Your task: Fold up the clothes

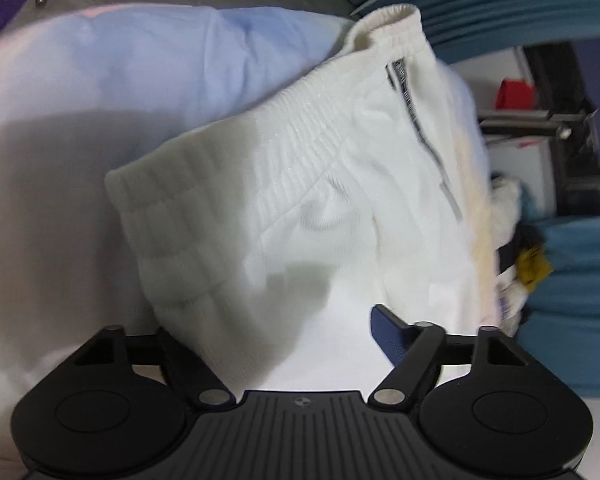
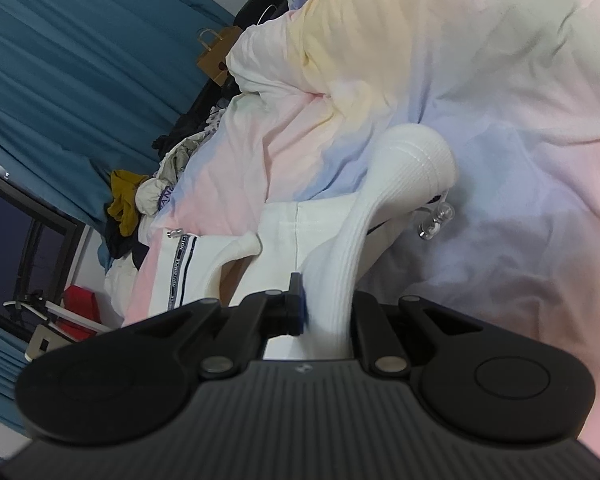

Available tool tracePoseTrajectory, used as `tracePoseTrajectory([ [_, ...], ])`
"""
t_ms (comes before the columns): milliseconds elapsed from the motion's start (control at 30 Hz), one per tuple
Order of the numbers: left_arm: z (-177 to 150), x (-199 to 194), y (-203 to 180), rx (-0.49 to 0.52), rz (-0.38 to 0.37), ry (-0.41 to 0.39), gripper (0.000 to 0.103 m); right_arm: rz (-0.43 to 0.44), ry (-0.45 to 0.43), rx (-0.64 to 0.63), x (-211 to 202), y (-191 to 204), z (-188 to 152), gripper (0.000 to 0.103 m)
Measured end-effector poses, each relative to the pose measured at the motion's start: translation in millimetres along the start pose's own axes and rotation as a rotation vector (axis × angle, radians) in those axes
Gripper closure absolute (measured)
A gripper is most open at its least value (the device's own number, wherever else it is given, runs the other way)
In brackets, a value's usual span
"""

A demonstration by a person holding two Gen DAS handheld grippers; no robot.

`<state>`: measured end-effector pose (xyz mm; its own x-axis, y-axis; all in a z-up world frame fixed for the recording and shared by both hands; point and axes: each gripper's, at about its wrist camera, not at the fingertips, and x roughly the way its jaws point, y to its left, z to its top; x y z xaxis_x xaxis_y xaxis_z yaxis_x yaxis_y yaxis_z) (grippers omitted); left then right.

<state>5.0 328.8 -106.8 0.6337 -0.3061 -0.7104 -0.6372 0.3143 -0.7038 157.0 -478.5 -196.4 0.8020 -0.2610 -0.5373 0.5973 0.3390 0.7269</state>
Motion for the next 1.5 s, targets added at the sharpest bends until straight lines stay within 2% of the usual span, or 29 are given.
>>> tracePoseTrajectory([
  [100,4,5,8,-0.046,-0.048,0.005,0.059,0.004,-0.015,0.002,-3,3,-2,0.094],
  [167,5,6,7,-0.034,-0.058,-0.009,0.088,0.015,-0.038,0.000,-9,8,-5,0.094],
  [200,5,5,3,-0.009,-0.058,-0.019,0.090,0.022,-0.059,-0.005,-14,11,-8,0.094],
  [333,-4,-5,-14,0.081,-0.057,-0.078,0.092,0.048,-0.125,-0.042,-29,23,-23,0.094],
  [400,-8,-15,-17,0.094,-0.063,-0.112,0.093,0.047,-0.126,-0.078,-29,29,-27,0.094],
  [600,-21,-54,-22,0.111,-0.069,-0.194,0.093,0.046,-0.121,-0.040,-30,20,-18,0.094],
  [733,-30,-84,-30,0.104,-0.109,-0.230,0.094,0.043,-0.139,-0.015,-37,13,-12,0.095],
  [833,-34,-112,-33,0.099,-0.149,-0.262,0.094,0.060,-0.192,-0.012,-48,14,-10,0.095],
  [967,-30,-134,-34,0.106,-0.161,-0.277,0.094,0.083,-0.267,-0.022,-64,17,-8,0.095],
  [1233,-18,-131,-39,0.055,-0.231,-0.277,0.094,0.099,-0.248,-0.077,-60,31,-9,0.095],
  [1400,10,-112,-74,0.033,-0.284,-0.291,0.094,0.131,-0.248,-0.188,-50,74,9,0.095],
  [1500,36,-85,-106,0.035,-0.266,-0.299,0.094,0.128,-0.250,-0.273,-20,116,9,0.095],
])
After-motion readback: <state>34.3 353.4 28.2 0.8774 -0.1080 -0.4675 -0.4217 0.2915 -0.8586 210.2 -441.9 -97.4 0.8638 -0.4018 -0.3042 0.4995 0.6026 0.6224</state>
